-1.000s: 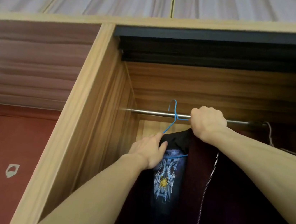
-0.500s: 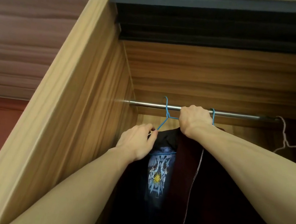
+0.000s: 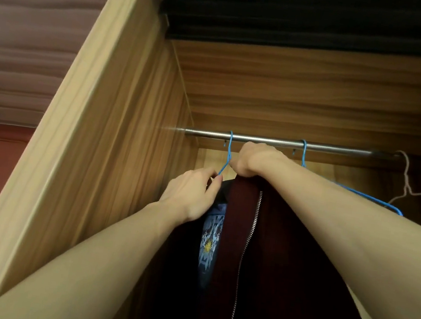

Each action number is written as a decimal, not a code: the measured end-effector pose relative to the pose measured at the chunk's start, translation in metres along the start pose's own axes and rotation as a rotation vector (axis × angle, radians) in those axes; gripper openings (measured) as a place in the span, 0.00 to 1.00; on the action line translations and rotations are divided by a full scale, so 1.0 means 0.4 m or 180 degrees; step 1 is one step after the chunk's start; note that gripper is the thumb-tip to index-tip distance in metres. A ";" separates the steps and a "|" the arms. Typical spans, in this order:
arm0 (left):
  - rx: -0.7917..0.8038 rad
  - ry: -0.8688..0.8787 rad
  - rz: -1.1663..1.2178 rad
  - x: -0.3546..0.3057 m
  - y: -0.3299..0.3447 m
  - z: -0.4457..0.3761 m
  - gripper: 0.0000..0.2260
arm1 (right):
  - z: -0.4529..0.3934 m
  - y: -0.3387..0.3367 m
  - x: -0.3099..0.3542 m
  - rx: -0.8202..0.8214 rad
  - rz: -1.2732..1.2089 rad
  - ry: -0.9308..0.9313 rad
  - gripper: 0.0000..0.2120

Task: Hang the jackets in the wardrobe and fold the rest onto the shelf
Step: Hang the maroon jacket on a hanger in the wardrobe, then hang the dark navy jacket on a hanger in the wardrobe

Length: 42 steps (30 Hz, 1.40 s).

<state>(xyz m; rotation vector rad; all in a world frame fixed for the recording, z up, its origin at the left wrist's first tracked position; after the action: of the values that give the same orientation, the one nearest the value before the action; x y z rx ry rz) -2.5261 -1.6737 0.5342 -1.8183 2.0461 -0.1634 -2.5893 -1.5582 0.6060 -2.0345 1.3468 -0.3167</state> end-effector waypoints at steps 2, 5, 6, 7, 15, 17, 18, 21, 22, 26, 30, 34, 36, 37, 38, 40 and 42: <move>0.0023 -0.0002 0.0006 -0.015 -0.005 0.027 0.15 | 0.025 0.010 -0.005 0.0217 -0.0033 -0.0163 0.23; 0.0090 -0.0062 -0.0027 -0.049 -0.006 0.081 0.16 | 0.100 0.010 -0.025 0.0077 -0.0117 -0.0340 0.27; 0.0105 -0.0083 -0.0022 -0.061 -0.007 0.102 0.16 | 0.132 0.005 -0.030 -0.0133 -0.0130 -0.0380 0.27; 0.0128 -0.0104 -0.0024 -0.073 -0.005 0.126 0.16 | 0.168 -0.001 -0.033 -0.0399 -0.0165 -0.0420 0.25; 0.0181 -0.0179 -0.0694 -0.165 -0.040 0.392 0.16 | 0.493 0.075 -0.069 -0.1507 -0.1372 -0.0752 0.29; 0.0100 -0.0187 -0.0892 -0.191 -0.062 0.482 0.17 | 0.586 0.123 -0.070 -0.1508 -0.1569 -0.0829 0.29; 0.0038 -0.0204 -0.0975 -0.205 -0.075 0.529 0.17 | 0.634 0.148 -0.069 -0.1479 -0.1669 -0.0849 0.29; -0.0166 -0.0393 -0.1153 -0.239 -0.123 0.667 0.18 | 0.778 0.212 -0.065 -0.1370 -0.1882 -0.0848 0.29; -0.0163 -0.0456 -0.1241 -0.249 -0.136 0.711 0.18 | 0.827 0.231 -0.064 -0.1318 -0.1918 -0.0863 0.30; -0.0159 -0.0647 -0.1396 -0.285 -0.189 0.884 0.18 | 0.993 0.286 -0.066 -0.1109 -0.2161 -0.0968 0.30; -0.0194 -0.0714 -0.1436 -0.320 -0.253 1.056 0.18 | 1.111 0.291 -0.064 -0.0956 -0.2199 -0.0999 0.30; -0.0002 -0.0778 -0.1775 -0.349 -0.344 1.217 0.19 | 1.217 0.261 -0.035 -0.0840 -0.2332 -0.1160 0.30; 0.0062 -0.0977 -0.1842 -0.356 -0.406 1.297 0.20 | 1.271 0.236 -0.003 -0.0796 -0.2418 -0.1235 0.29; 0.0100 -0.1094 -0.1906 -0.360 -0.441 1.337 0.21 | 1.301 0.219 0.020 -0.0779 -0.2467 -0.1283 0.29; 0.0147 -0.1179 -0.1990 -0.366 -0.477 1.375 0.22 | 1.331 0.199 0.046 -0.0756 -0.2513 -0.1335 0.28; 0.0192 -0.1247 -0.2126 -0.385 -0.554 1.445 0.21 | 1.395 0.155 0.100 -0.0686 -0.2597 -0.1443 0.28; 0.0131 -0.1309 -0.2210 -0.409 -0.644 1.507 0.20 | 1.462 0.104 0.155 -0.0634 -0.2690 -0.1569 0.28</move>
<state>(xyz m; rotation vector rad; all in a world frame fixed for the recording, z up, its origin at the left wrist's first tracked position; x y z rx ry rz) -2.0541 -1.4486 0.1063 -2.2380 1.0821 -0.0141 -2.2797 -1.3919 0.1324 -2.5428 0.1861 -0.0223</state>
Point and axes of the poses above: each hand's wrist, its own z-axis away from the middle knuckle, its own y-axis out of the palm, x = y × z, the point moved 10 cm from there along -z, towards the middle knuckle, and after that the axes turned 15 degrees about z, right-handed, at the moved point
